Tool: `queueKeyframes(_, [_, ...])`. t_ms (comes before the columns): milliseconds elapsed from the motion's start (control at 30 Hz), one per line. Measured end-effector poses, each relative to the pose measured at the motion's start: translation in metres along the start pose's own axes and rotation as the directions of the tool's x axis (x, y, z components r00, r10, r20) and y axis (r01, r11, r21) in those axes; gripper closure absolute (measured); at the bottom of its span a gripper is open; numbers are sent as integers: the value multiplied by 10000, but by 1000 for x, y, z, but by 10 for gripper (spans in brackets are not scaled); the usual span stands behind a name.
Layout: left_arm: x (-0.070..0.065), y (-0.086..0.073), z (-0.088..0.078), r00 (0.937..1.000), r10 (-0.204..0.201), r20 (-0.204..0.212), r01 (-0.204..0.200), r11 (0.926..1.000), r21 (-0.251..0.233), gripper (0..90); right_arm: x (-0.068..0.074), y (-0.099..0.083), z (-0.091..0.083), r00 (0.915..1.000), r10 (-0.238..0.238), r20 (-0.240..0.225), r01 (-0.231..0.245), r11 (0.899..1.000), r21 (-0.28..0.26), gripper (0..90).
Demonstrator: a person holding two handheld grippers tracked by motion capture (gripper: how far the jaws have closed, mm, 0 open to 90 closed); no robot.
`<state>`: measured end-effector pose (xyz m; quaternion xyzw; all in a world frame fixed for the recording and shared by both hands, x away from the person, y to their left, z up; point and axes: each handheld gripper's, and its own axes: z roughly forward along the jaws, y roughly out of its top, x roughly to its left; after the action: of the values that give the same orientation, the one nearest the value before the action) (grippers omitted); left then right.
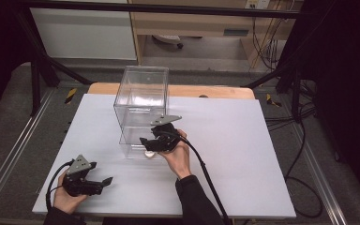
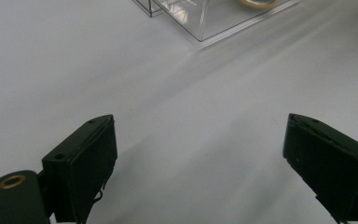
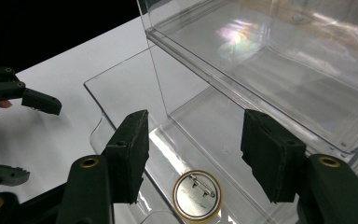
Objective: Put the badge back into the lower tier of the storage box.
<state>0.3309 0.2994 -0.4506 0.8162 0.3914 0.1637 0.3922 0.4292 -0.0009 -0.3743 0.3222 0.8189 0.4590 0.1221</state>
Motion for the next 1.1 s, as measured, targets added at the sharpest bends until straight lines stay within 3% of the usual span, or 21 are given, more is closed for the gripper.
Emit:
queueKeyframes(267, [0,0,0,10000,-4,-9,4,10000,4,94,3,4,-15,9999,-121,-42,120,9997,-199,364])
queueKeyframes(567, [0,0,0,10000,5,-18,-5,10000,19,94,-2,0,-34,9999,-93,40,94,9999,-60,205])
queueKeyframes(800, [0,0,0,10000,3,-17,-3,10000,24,94,-11,-10,-53,9997,-29,249,31,10000,-76,103])
queueKeyframes(1100, [0,0,1,10000,9,-48,-9,10000,37,92,-27,-30,-81,9973,107,722,-100,9999,-101,44])
